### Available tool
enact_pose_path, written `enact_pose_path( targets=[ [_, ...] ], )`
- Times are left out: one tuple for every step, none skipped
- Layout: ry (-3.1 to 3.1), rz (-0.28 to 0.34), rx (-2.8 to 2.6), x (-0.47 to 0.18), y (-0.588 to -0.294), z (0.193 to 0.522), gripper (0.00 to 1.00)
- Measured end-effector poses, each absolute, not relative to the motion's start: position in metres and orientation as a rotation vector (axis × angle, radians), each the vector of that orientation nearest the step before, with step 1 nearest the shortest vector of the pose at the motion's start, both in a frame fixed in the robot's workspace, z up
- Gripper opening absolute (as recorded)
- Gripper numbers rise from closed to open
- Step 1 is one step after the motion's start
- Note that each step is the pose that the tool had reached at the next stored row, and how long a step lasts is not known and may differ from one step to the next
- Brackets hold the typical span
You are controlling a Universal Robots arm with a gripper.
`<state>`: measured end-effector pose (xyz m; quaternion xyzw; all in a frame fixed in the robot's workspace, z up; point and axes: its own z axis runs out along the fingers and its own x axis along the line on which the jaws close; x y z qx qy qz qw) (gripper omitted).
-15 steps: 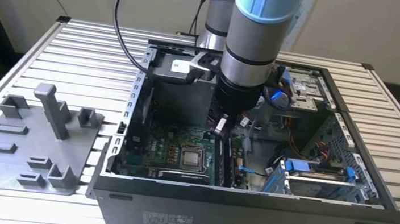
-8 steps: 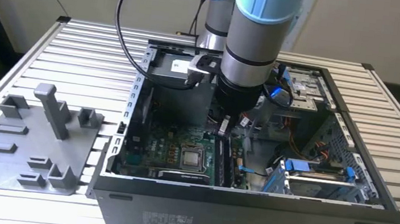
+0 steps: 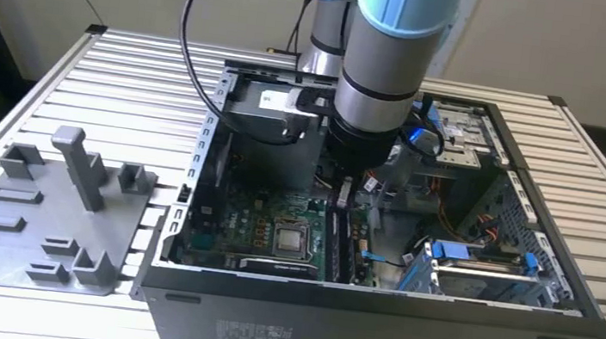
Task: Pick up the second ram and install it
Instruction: 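Press down the second ram until it locks into place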
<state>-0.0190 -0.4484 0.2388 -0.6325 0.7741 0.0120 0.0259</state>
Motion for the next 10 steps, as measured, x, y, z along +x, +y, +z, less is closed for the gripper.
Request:
enact_pose_path(
  targets=[
    [2.375, 0.038, -1.976, -0.019, -0.4484, 0.2387, 0.11],
    [2.357, 0.038, -1.999, -0.019, -0.4484, 0.2387, 0.11],
    [2.339, 0.039, -2.02, -0.019, -0.4484, 0.2386, 0.11],
    [2.321, 0.04, -2.041, -0.019, -0.4484, 0.2385, 0.11],
    [2.309, 0.04, -2.055, -0.019, -0.4484, 0.2385, 0.11],
    [2.308, 0.04, -2.056, -0.019, -0.4484, 0.2385, 0.11],
    [2.307, 0.04, -2.056, -0.019, -0.4484, 0.2385, 0.11],
    [2.307, 0.04, -2.057, -0.0188, -0.4484, 0.2385, 0.11],
    [2.307, 0.042, -2.059, -0.0171, -0.4485, 0.2385, 0.11],
    [2.306, 0.044, -2.061, -0.0153, -0.4485, 0.2386, 0.11]
  ],
)
